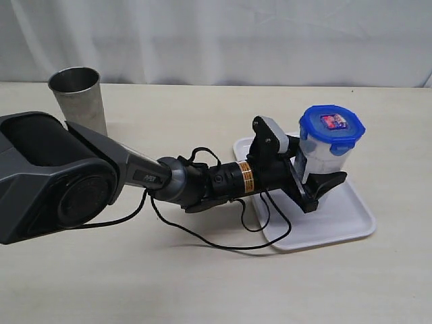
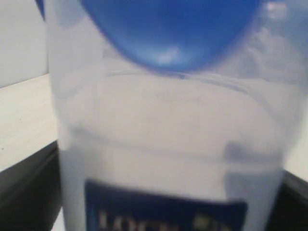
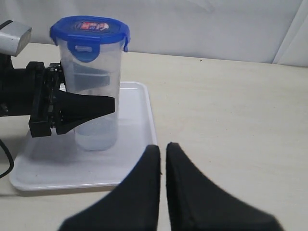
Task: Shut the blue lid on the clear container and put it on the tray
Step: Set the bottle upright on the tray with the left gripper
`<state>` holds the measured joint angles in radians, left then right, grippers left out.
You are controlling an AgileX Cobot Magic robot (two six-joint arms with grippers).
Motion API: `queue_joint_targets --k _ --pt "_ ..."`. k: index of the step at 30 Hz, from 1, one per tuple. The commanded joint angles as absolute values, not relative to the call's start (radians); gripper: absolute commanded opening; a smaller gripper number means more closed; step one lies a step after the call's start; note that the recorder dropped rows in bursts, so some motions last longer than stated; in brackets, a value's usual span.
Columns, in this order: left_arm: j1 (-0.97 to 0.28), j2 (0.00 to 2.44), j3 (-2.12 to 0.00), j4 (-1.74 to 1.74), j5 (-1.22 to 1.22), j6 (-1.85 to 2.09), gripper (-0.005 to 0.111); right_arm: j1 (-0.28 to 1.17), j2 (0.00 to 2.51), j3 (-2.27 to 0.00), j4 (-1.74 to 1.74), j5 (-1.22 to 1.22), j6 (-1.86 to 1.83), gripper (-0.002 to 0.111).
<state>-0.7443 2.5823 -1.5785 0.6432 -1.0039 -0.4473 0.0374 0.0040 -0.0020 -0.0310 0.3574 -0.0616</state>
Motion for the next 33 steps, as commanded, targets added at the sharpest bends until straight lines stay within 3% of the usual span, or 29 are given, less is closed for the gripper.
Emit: queue_joint_targets --k 1,10,33 --pt "-0.744 2.571 -1.589 0.624 -1.022 -0.448 0.084 0.034 0.000 0.000 -0.038 0.355 -0.065 0.005" --pt "-0.739 2.569 -1.589 0.642 -1.022 -0.448 0.084 0.034 0.000 0.000 -0.038 0.355 -0.065 0.005" --pt "-0.610 2.521 -1.589 1.075 -0.954 -0.688 0.084 0.034 0.000 0.000 -0.038 0.355 -0.065 0.005"
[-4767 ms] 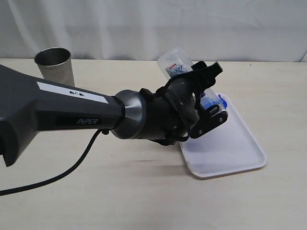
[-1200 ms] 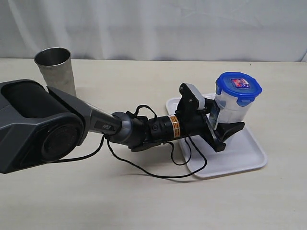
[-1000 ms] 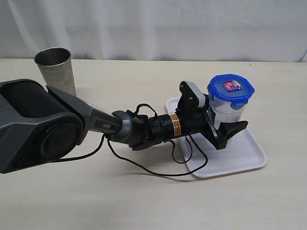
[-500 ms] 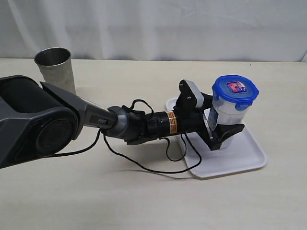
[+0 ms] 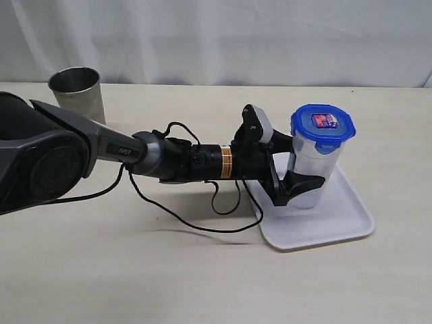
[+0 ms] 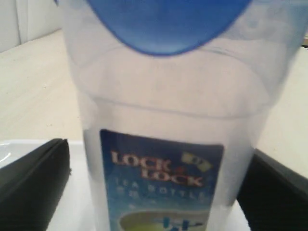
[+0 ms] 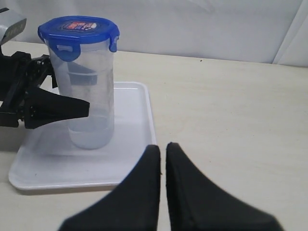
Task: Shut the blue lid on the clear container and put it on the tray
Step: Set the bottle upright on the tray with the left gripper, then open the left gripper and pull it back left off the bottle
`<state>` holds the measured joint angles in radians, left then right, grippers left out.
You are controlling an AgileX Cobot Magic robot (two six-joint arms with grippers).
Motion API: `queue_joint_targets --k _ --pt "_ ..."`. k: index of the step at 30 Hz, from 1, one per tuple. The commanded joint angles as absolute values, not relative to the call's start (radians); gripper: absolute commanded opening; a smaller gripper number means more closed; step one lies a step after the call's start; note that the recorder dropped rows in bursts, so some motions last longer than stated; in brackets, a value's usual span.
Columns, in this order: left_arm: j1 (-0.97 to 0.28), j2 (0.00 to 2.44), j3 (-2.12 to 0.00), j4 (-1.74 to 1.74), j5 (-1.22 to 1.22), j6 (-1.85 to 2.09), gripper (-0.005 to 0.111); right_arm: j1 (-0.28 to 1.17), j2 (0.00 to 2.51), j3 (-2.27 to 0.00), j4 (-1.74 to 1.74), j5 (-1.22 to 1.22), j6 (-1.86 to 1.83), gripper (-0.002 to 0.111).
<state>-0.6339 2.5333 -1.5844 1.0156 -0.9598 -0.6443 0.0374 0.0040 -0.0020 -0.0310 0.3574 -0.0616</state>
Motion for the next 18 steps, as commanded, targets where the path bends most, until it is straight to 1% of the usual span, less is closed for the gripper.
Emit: queue_joint_targets --k 1,10,12,14,15,18 --pt "-0.603 2.521 -1.589 1.100 -0.954 -0.694 0.084 0.034 0.000 0.000 -0.038 0.355 -0.065 0.005" --pt "-0.569 2.503 -1.589 1.221 -0.948 -0.797 0.083 0.034 0.000 0.000 -0.038 0.355 -0.065 0.005" --pt "-0.559 2.477 -1.589 1.261 -0.906 -0.837 0.083 0.034 0.000 0.000 -0.038 0.355 -0.065 0.005" --pt "-0.556 2.441 -1.589 1.361 -0.832 -0.894 0.074 0.034 0.000 0.000 -0.038 0.355 -0.065 0.005" --pt "-0.554 2.421 -1.589 1.441 -0.821 -0.927 0.066 0.034 0.000 0.000 -0.038 0.355 -0.065 0.005" --pt "-0.542 2.381 -1.589 1.619 -0.849 -1.028 0.049 0.034 0.000 0.000 -0.038 0.355 -0.065 0.005"
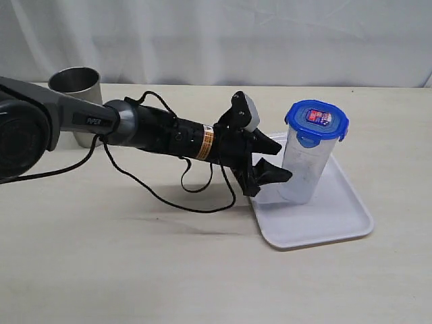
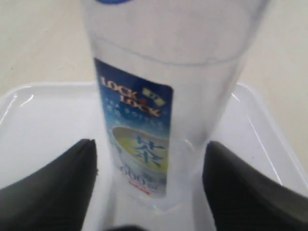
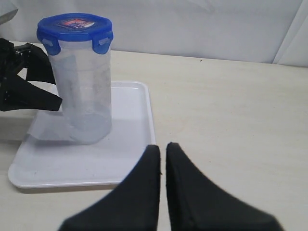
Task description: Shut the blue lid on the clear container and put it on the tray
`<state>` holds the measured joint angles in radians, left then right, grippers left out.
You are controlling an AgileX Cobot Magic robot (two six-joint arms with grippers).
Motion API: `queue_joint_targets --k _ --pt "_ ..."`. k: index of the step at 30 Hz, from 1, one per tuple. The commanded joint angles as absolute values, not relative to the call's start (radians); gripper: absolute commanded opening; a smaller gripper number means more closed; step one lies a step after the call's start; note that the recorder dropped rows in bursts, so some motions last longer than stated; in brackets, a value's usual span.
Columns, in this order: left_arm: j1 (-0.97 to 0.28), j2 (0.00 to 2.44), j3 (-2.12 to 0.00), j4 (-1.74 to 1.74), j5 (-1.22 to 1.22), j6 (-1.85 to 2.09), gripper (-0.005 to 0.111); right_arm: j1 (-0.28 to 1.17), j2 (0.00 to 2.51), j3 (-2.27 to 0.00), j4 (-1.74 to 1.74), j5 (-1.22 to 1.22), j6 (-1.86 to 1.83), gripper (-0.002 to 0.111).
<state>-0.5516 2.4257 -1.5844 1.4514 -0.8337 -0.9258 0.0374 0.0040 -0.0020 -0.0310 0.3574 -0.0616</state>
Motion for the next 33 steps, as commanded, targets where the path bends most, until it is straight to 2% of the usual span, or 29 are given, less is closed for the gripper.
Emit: queue_joint_targets --k 1,3,6,11,21,33 --pt "-0.534 2.365 -1.589 1.670 -0.847 -1.059 0.045 0.034 0.000 0.000 -0.038 0.355 -0.065 0.005" --pt "-0.523 2.340 -1.589 1.744 -0.847 -1.147 0.032 0.034 0.000 0.000 -0.038 0.355 -0.065 0.005" --pt "-0.491 2.297 -1.585 1.744 -0.856 -1.278 0.001 0.034 0.000 0.000 -0.038 0.355 -0.065 0.005" --pt "-0.487 2.199 -1.515 1.744 -0.744 -1.315 0.000 0.034 0.000 0.000 -0.038 0.355 -0.065 0.005" --pt "-0.489 1.938 -1.275 1.744 -0.295 -1.411 0.000 0.034 0.000 0.000 -0.038 0.355 -0.065 0.005" --pt "-0.489 1.594 -1.006 1.744 -0.205 -1.418 0.000 0.034 0.000 0.000 -0.038 0.355 -0.065 0.005"
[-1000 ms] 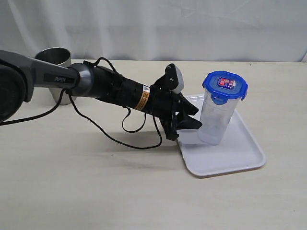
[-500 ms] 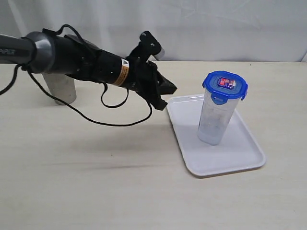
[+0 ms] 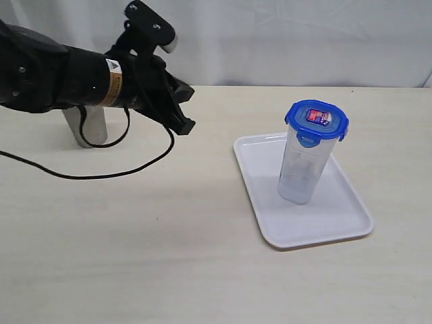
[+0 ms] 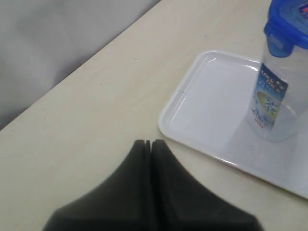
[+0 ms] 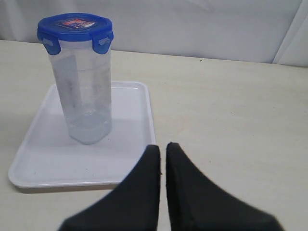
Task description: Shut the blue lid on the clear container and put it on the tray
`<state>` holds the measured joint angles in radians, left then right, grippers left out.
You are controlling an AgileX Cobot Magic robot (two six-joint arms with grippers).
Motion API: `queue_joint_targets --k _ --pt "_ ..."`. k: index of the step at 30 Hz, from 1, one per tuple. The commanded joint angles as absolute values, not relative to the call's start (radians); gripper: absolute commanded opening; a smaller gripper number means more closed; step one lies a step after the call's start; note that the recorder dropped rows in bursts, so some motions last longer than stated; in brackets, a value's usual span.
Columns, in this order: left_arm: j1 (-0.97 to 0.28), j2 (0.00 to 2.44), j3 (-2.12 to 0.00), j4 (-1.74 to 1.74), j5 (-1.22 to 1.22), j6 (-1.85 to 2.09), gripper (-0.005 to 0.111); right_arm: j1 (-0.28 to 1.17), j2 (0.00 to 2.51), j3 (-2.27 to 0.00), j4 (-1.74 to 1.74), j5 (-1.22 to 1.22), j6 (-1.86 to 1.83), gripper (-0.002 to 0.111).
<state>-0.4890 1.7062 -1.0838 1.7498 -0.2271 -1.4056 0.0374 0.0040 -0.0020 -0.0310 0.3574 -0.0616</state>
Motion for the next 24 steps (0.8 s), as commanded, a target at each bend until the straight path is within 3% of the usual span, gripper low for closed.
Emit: queue_joint_targets --k 1,24 --pt "-0.489 1.561 -0.983 1.744 -0.200 -1.418 0.000 0.034 0.000 0.000 -0.038 0.355 -0.065 0.005" --pt "-0.489 0.843 -0.625 1.744 -0.217 -1.444 0.000 0.034 0.000 0.000 -0.038 0.355 -0.065 0.005"
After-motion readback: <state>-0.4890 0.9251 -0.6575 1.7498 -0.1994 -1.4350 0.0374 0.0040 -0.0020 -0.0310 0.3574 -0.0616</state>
